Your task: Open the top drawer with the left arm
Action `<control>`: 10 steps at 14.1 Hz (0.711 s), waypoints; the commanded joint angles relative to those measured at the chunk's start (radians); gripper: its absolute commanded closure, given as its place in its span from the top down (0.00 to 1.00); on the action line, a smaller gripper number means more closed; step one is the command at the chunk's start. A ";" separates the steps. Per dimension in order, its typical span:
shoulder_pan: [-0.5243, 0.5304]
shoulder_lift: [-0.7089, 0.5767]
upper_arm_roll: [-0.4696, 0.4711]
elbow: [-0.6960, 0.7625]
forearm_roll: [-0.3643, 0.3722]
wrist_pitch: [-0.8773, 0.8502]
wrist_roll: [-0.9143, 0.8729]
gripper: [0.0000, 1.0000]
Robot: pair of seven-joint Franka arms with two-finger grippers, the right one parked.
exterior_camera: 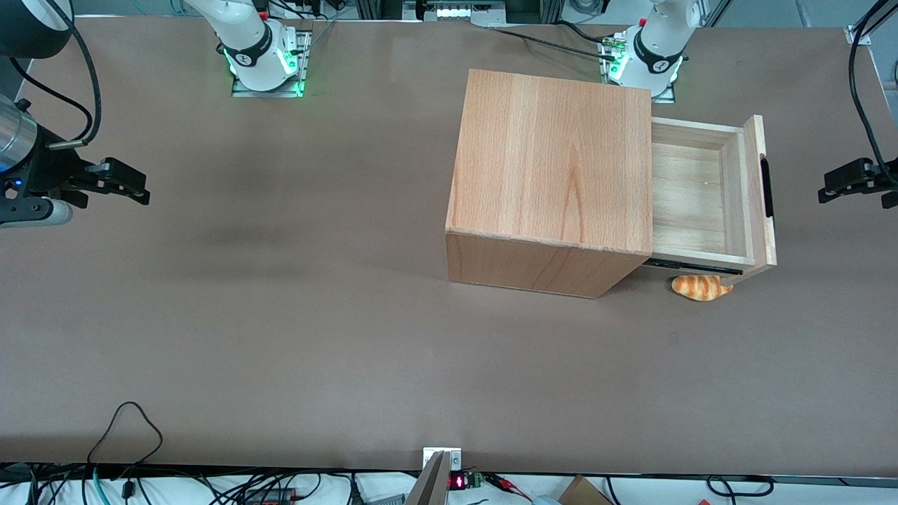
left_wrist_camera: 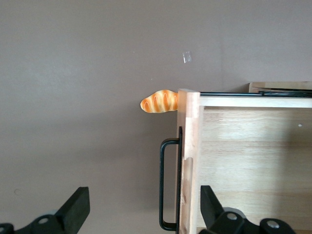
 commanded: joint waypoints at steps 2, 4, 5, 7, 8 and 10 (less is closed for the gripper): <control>-0.056 -0.036 0.017 0.005 -0.011 -0.045 -0.014 1.00; -0.104 -0.045 0.053 0.005 -0.012 -0.045 -0.017 1.00; -0.139 -0.048 0.086 0.005 -0.012 -0.053 -0.022 1.00; -0.207 -0.065 0.150 0.005 -0.041 -0.064 -0.041 1.00; -0.234 -0.070 0.172 0.002 -0.043 -0.067 -0.057 1.00; -0.338 -0.085 0.263 -0.002 -0.043 -0.067 -0.093 1.00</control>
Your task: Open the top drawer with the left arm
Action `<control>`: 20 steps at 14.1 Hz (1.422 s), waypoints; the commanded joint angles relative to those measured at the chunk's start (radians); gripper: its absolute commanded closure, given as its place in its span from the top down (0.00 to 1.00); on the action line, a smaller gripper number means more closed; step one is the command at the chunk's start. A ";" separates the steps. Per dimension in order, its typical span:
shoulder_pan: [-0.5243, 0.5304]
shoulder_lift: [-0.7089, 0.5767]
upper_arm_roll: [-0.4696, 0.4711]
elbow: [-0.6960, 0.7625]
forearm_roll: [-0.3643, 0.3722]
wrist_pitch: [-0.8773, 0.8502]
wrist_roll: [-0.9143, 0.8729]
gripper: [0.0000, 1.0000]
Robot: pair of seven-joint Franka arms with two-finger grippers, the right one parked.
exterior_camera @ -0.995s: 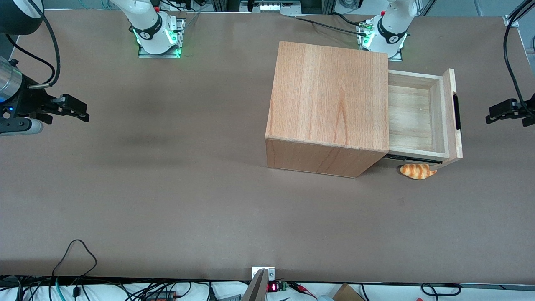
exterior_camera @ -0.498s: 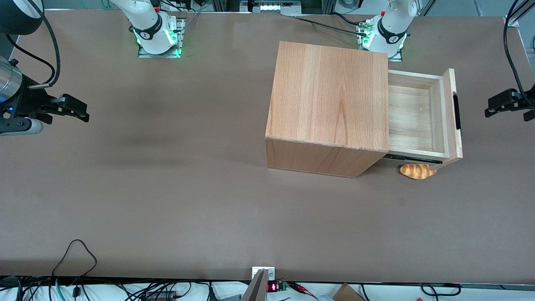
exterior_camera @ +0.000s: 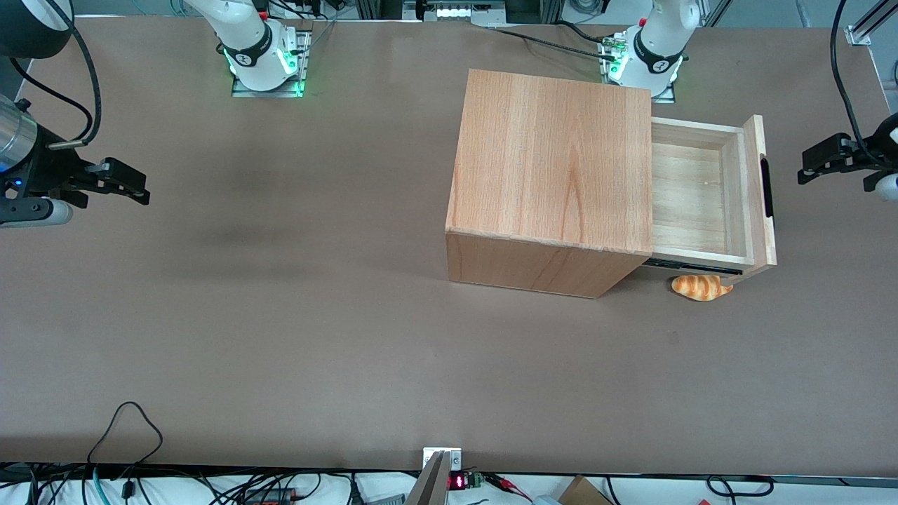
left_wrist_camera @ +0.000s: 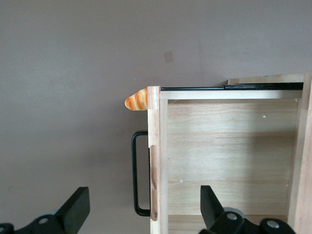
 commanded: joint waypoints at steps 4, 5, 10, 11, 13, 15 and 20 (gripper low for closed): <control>-0.147 -0.044 0.119 -0.004 -0.017 -0.024 -0.069 1.00; -0.147 -0.051 0.119 -0.004 -0.015 -0.024 -0.069 1.00; -0.136 -0.051 0.115 0.011 -0.040 -0.026 -0.075 1.00; -0.136 -0.047 0.112 0.028 -0.043 -0.026 -0.087 1.00; -0.136 -0.042 0.113 0.045 -0.045 -0.036 -0.108 1.00; -0.138 -0.025 0.113 0.071 -0.043 -0.056 -0.108 1.00; -0.138 -0.025 0.113 0.071 -0.038 -0.069 -0.108 1.00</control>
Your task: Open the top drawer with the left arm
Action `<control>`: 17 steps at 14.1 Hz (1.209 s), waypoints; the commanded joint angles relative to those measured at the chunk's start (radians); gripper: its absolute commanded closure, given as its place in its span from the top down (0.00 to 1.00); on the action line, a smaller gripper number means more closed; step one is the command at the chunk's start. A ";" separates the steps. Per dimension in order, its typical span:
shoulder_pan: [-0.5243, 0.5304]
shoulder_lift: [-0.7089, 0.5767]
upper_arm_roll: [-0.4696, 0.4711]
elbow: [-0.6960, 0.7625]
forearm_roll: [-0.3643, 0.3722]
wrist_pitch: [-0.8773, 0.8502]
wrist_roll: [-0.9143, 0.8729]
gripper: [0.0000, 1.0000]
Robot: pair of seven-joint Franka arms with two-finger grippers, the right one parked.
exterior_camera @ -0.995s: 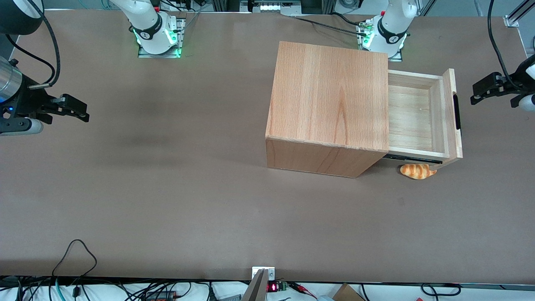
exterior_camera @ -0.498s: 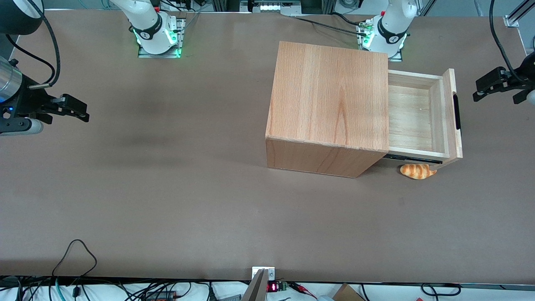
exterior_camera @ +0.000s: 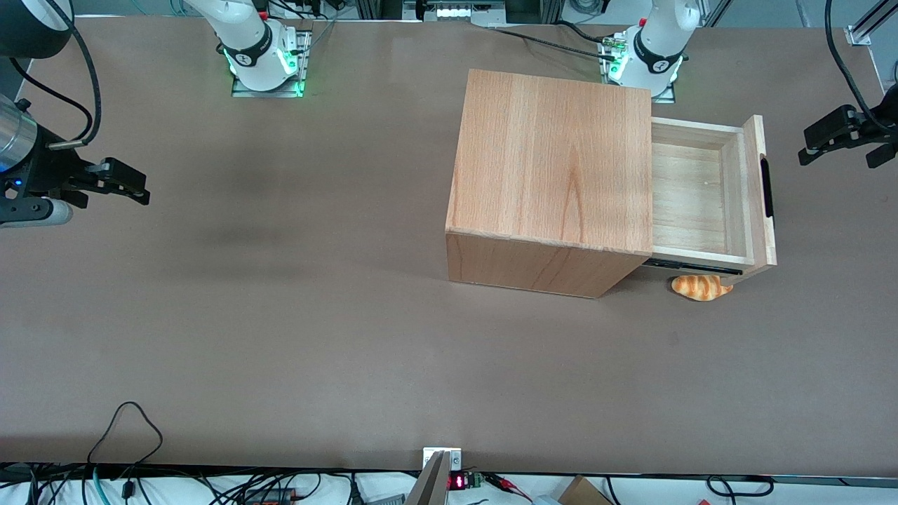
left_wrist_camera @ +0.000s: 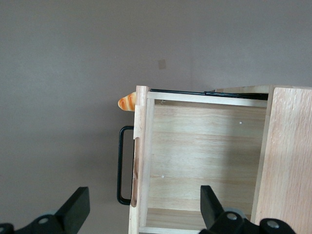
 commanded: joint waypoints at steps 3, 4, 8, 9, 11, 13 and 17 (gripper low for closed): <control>-0.008 0.016 0.006 0.038 -0.012 -0.026 -0.009 1.00; -0.008 0.016 0.006 0.041 -0.012 -0.026 -0.009 1.00; -0.008 0.020 0.008 0.079 -0.012 -0.049 -0.009 1.00; -0.008 0.022 0.008 0.079 -0.012 -0.050 -0.009 1.00; -0.008 0.022 0.008 0.081 -0.012 -0.050 -0.009 1.00; -0.008 0.022 0.008 0.079 -0.009 -0.050 -0.009 1.00; -0.010 0.023 0.008 0.079 -0.007 -0.050 -0.009 1.00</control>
